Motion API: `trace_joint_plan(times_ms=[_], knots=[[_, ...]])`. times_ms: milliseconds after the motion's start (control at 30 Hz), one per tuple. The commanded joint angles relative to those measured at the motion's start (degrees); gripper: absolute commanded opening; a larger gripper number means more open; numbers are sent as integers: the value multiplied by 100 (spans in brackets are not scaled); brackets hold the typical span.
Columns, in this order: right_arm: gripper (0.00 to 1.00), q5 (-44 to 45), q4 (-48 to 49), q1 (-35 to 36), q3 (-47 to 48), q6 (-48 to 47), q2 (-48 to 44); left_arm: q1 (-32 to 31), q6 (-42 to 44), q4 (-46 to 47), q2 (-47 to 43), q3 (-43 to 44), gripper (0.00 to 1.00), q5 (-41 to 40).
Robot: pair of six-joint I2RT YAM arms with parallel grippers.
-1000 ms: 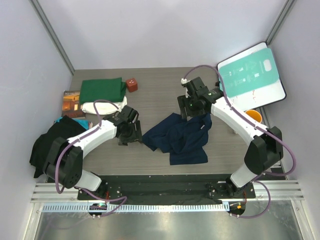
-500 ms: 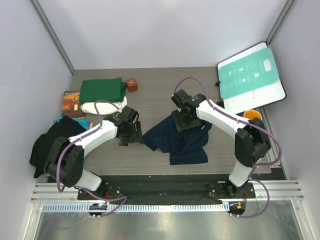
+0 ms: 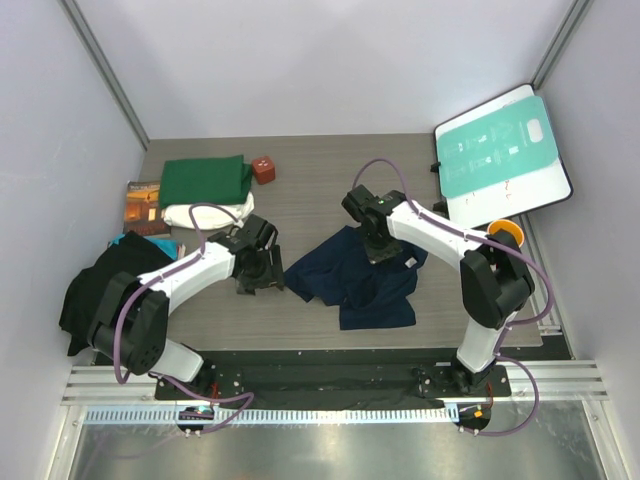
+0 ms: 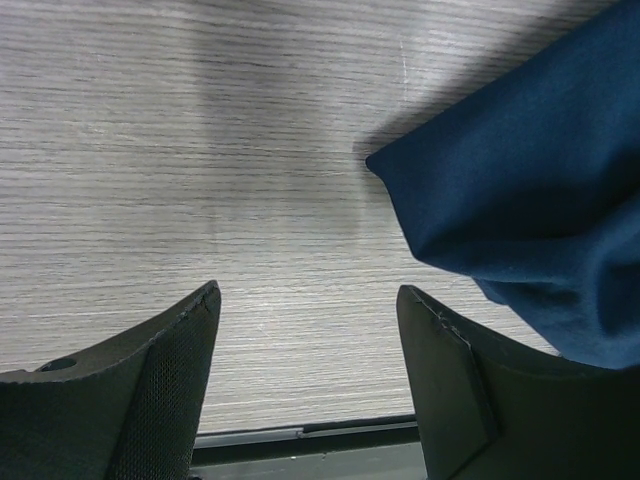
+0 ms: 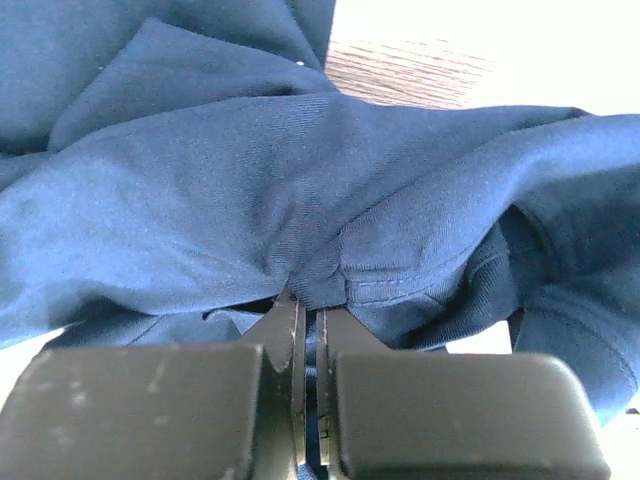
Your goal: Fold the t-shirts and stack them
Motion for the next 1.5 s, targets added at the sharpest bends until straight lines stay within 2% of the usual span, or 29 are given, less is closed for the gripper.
trace_joint_plan(times_ms=[0,233,467,733,900,1067,1467], knots=[[1,369,-140,1,27,61,-290,23,46,197,-73,-43,71,86],[1,588,-96,-8,176,96,-1036,23,11,241,-64,27,71,121],[1,554,-395,1,1009,87,-1432,14,-33,250,-135,18,71,288],[1,-367,-422,62,1941,148,-1731,-21,-68,232,-293,124,71,288],[1,-966,228,71,2206,316,-2328,-21,-68,171,-425,133,71,192],[1,-1309,475,71,2645,298,-2496,-21,-112,206,-390,89,71,209],[1,-1126,958,71,1627,79,-2699,-179,-209,584,13,466,72,367]])
